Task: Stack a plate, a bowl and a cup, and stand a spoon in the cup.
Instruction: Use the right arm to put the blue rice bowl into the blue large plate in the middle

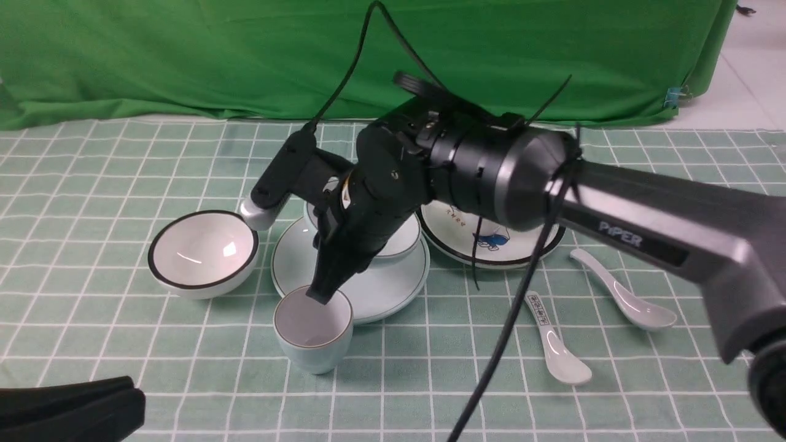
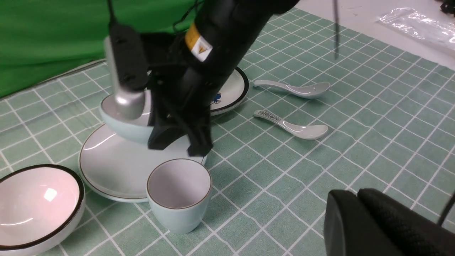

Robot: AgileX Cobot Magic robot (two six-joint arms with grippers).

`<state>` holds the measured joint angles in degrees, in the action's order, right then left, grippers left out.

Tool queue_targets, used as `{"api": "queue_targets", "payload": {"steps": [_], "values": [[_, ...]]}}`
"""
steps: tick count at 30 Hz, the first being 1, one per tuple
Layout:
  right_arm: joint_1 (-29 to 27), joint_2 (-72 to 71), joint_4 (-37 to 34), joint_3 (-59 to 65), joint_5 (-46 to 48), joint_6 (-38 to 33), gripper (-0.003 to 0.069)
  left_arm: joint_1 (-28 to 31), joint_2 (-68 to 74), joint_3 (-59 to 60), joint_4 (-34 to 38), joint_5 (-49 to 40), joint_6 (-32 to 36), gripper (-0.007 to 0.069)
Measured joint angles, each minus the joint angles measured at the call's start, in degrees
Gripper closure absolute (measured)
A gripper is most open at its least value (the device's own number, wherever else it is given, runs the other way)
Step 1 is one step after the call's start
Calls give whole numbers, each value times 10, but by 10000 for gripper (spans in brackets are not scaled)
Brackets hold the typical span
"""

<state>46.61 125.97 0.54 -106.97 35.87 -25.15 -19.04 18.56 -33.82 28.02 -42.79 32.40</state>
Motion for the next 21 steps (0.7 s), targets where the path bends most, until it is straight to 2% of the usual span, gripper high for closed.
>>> {"api": "queue_targets", "payload": {"steps": [8,11,17,18,21], "values": [[-12,36,4,-20,3,0,575,0,0,0,-1,0,0,608],[-12,36,4,-22,3,0,543,0,0,0,-1,0,0,608],[-12,36,4,-24,4,20,339,0,0,0,-1,1,0,608],[-12,34,4,-24,10,29,286,0,0,0,-1,1,0,608],[-6,25,7,-24,22,36,239,0,0,0,-1,1,0,608]]}}
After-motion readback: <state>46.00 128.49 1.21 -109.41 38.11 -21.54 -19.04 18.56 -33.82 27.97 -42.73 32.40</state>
